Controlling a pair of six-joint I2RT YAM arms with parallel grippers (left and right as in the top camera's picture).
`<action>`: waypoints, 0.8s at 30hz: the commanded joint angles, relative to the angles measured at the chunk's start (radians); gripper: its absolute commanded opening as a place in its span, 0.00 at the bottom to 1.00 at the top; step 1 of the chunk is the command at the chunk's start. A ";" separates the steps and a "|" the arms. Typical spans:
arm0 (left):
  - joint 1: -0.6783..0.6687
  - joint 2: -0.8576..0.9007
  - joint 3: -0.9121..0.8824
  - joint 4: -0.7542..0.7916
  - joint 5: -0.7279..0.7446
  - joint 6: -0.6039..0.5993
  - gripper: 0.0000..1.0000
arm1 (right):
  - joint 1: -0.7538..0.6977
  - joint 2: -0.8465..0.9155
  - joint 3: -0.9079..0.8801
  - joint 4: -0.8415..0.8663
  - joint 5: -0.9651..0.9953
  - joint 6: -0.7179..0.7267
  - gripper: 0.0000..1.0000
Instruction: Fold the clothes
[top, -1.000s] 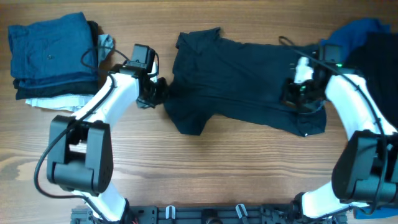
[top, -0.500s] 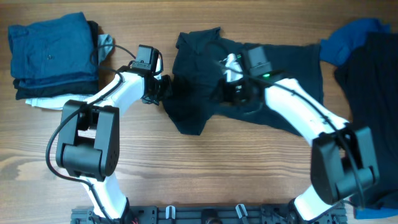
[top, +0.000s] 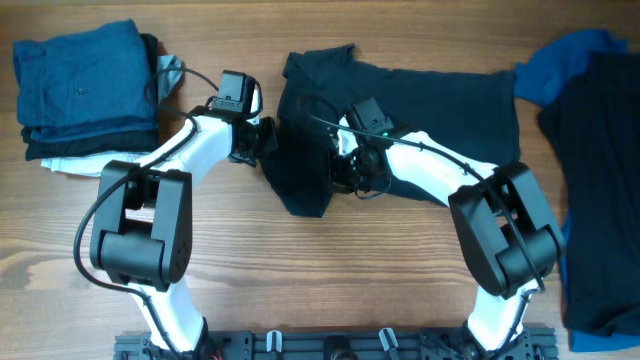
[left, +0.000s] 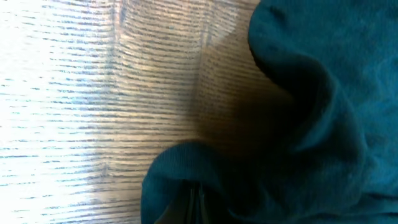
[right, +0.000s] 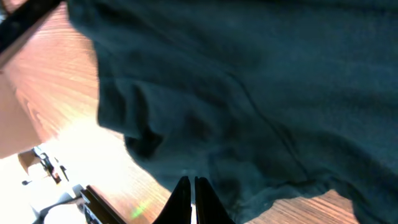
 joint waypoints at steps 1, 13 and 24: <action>-0.003 0.020 -0.004 0.006 -0.012 0.016 0.04 | 0.009 0.034 -0.012 -0.018 0.002 0.064 0.04; -0.003 0.020 -0.004 0.037 -0.039 0.016 0.04 | -0.060 0.043 -0.014 -0.124 0.079 0.049 0.04; -0.003 0.020 -0.004 0.050 -0.039 0.016 0.04 | -0.119 0.039 0.009 -0.040 -0.306 -0.008 0.04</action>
